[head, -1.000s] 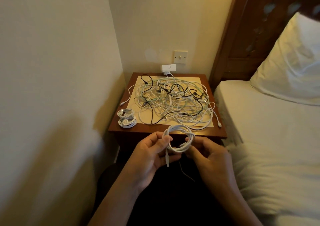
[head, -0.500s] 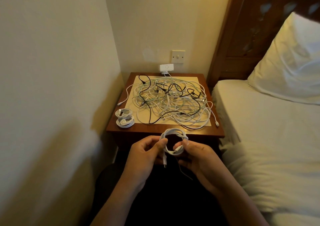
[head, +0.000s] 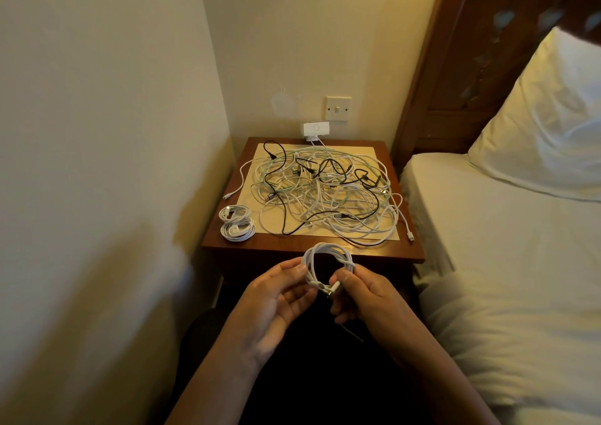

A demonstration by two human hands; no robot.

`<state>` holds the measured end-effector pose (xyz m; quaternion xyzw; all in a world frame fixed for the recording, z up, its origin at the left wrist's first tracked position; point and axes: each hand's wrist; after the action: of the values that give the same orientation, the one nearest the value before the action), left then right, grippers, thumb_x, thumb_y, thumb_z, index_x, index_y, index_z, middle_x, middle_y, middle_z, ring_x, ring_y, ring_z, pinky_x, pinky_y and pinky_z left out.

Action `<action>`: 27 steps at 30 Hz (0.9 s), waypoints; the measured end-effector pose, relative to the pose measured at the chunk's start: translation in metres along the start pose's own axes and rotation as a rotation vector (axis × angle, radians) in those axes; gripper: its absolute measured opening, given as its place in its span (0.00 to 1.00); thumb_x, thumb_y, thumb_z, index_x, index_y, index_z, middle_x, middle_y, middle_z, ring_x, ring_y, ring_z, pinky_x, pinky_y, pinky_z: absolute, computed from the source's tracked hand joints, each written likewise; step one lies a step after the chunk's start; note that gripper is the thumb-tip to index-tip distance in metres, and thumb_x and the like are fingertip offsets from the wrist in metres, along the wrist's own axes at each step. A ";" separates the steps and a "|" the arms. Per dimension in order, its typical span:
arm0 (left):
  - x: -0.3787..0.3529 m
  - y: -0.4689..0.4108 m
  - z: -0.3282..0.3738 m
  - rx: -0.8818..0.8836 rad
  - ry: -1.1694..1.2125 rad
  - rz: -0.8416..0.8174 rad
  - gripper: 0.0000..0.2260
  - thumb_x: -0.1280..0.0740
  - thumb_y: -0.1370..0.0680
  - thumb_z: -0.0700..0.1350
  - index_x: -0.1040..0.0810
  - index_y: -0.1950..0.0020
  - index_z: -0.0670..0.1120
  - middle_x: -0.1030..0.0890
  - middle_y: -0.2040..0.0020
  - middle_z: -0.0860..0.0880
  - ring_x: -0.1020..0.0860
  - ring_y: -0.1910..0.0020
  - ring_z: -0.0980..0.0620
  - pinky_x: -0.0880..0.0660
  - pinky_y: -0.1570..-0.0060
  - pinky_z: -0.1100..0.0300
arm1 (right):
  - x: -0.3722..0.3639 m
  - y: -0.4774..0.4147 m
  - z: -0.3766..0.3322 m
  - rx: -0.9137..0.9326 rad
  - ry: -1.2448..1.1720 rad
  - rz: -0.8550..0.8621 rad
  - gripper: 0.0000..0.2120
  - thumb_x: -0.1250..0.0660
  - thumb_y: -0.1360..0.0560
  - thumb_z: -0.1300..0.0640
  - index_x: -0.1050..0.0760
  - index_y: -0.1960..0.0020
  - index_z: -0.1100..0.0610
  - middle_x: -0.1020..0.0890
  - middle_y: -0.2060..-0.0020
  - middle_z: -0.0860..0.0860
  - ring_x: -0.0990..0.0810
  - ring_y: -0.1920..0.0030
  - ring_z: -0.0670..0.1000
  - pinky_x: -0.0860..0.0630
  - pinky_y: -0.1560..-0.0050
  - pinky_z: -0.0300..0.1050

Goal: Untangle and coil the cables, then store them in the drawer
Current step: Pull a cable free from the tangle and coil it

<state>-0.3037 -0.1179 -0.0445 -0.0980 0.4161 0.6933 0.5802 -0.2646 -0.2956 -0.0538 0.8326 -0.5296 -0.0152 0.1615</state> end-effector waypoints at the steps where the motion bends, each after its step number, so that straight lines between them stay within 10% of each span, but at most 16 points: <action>1: 0.001 0.002 0.001 0.023 0.027 -0.032 0.20 0.30 0.26 0.35 0.21 0.34 0.37 0.19 0.43 0.36 0.18 0.52 0.48 0.18 0.55 0.60 | 0.000 0.000 0.001 -0.005 -0.018 0.004 0.14 0.42 0.14 0.50 0.20 0.46 0.55 0.16 0.59 0.52 0.16 0.57 0.53 0.18 0.47 0.55; 14: -0.012 0.011 -0.016 -0.282 -0.449 0.149 0.16 0.22 0.29 0.39 0.20 0.43 0.45 0.14 0.53 0.45 0.15 0.56 0.50 0.18 0.55 0.57 | -0.004 0.006 0.003 0.011 -0.036 -0.069 0.11 0.39 0.16 0.55 0.18 0.41 0.52 0.15 0.52 0.52 0.14 0.55 0.50 0.16 0.51 0.46; 27: 0.006 0.010 0.008 -0.043 -0.650 -0.148 0.07 0.27 0.24 0.37 0.18 0.47 0.40 0.19 0.58 0.45 0.21 0.59 0.50 0.23 0.58 0.58 | 0.006 0.006 0.006 0.080 -0.089 0.029 0.09 0.32 0.21 0.52 0.21 0.41 0.53 0.13 0.56 0.55 0.13 0.57 0.56 0.15 0.54 0.51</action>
<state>-0.3113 -0.1075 -0.0388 0.0864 0.1862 0.6529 0.7291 -0.2680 -0.3048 -0.0566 0.8292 -0.5484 -0.0287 0.1047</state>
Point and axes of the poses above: each hand's wrist, its own y-axis away from the middle knuckle, its own x-axis out of the back of the hand, z = x × y
